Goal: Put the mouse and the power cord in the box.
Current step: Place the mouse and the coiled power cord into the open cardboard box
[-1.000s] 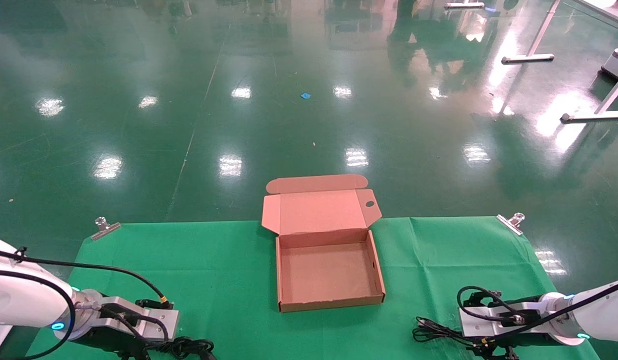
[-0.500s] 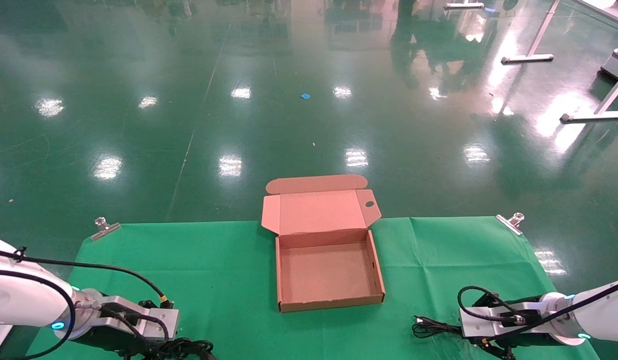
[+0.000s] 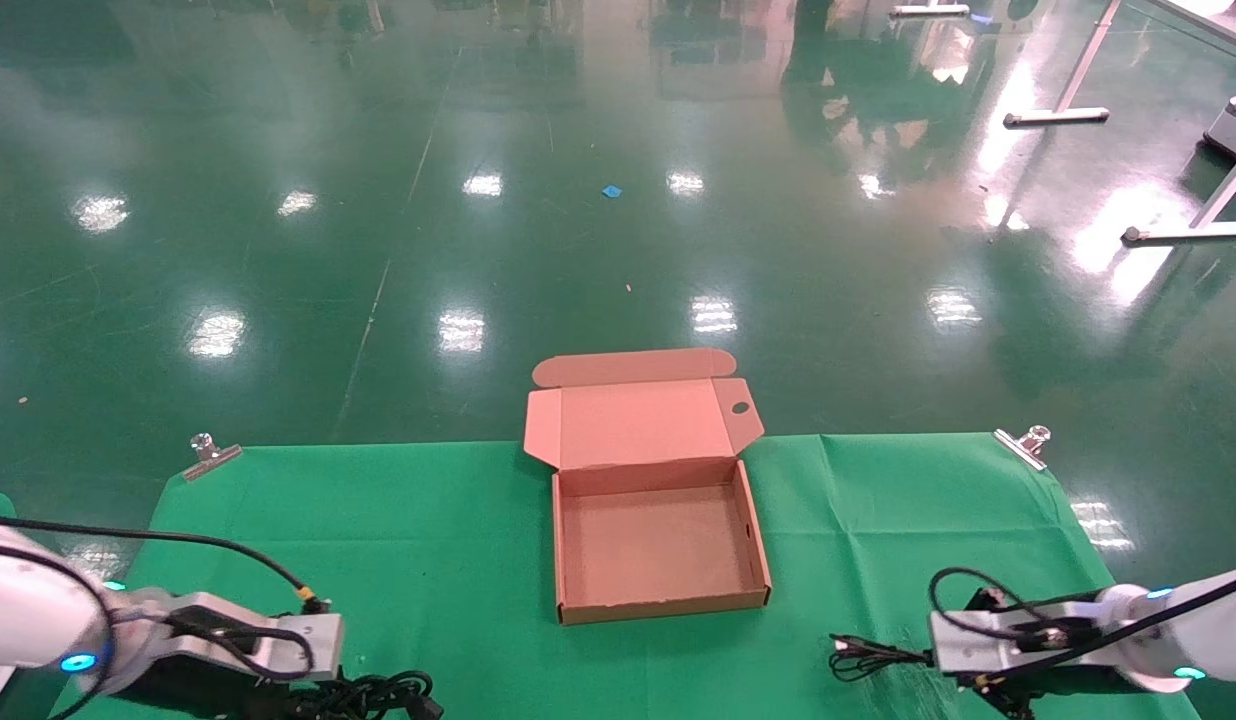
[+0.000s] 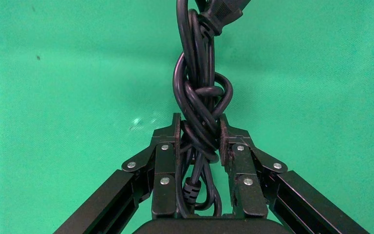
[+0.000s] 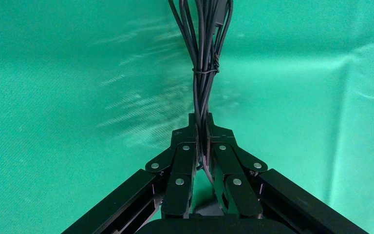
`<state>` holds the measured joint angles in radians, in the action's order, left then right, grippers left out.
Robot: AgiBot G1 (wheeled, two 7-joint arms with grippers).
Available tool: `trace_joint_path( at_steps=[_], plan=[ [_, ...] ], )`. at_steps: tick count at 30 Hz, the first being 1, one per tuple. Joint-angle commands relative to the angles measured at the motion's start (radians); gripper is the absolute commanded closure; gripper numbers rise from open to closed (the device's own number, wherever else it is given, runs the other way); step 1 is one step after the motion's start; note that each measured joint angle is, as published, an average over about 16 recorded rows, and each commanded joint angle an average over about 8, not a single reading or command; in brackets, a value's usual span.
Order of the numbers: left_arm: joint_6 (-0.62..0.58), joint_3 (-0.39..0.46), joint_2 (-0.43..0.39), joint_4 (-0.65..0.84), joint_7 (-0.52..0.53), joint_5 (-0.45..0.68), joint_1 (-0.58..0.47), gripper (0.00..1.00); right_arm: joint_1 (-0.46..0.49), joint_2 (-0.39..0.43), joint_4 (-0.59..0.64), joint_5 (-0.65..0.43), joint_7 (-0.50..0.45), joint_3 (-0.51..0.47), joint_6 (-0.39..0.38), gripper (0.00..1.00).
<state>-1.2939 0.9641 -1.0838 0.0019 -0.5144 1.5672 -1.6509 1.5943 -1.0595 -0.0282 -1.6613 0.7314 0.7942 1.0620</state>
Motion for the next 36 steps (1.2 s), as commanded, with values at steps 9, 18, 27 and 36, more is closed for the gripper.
trace_joint_path(
  at_steps=[9, 18, 27, 36],
  plan=[
    [-0.251, -0.103, 0.121, 0.052, 0.037, -0.146, -0.106, 1.00, 0.121, 0.116, -0.065, 0.062, -0.004, -0.043, 0.167, 1.00],
    [-0.300, -0.194, 0.108, 0.078, 0.128, -0.249, -0.220, 1.00, 0.218, 0.129, -0.241, 0.127, -0.079, -0.078, 0.351, 1.00],
    [-0.265, -0.271, 0.016, 0.081, 0.207, -0.338, -0.310, 1.00, 0.187, -0.024, -0.408, 0.081, -0.230, -0.062, 0.139, 1.00],
    [-0.230, -0.310, -0.027, 0.091, 0.177, -0.393, -0.340, 1.00, 0.116, -0.229, -0.392, 0.017, -0.290, -0.016, -0.031, 1.00]
  ],
)
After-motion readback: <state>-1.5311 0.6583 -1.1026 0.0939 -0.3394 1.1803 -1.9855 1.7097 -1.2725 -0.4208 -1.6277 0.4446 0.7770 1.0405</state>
